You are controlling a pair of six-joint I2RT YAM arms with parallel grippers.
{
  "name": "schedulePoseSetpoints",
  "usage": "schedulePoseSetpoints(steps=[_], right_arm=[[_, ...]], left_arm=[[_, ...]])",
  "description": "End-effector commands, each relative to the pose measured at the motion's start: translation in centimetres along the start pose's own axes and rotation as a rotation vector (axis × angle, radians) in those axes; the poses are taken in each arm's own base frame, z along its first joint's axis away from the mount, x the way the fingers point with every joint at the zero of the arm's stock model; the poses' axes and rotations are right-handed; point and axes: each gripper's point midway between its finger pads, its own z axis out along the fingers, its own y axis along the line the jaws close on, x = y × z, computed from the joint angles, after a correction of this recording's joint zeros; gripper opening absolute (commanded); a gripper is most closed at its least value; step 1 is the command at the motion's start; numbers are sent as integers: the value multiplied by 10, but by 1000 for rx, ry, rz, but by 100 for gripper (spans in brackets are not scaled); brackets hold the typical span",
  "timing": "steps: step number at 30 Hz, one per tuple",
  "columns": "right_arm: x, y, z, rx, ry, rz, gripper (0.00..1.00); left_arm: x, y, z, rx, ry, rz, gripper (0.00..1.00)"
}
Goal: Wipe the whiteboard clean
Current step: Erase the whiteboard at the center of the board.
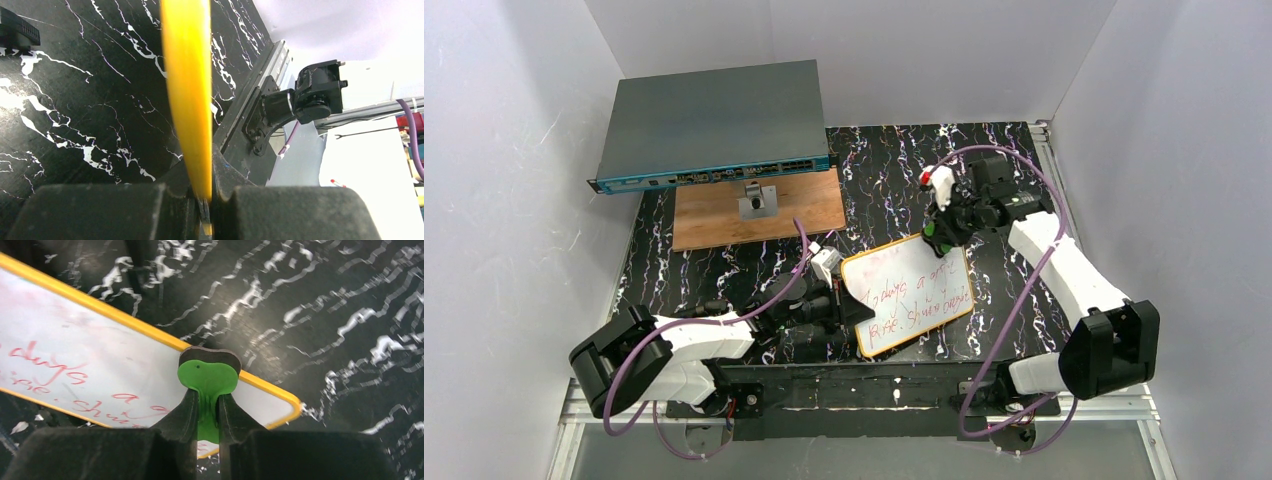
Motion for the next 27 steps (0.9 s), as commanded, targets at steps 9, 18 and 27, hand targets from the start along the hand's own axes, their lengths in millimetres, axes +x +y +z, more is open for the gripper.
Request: schedulePoseSetpoints(steps=[9,18,27], right_arm=[[32,35,29,17,25,-81,1],[2,-18,18,140,-34,78,1],[-55,90,39,-118,-68,-170,1]], left_arm=[[-19,-45,-1,183,-48,80,0],[-20,-47,0,189,-46,78,0],[-22,-46,3,178,-48,70,0]])
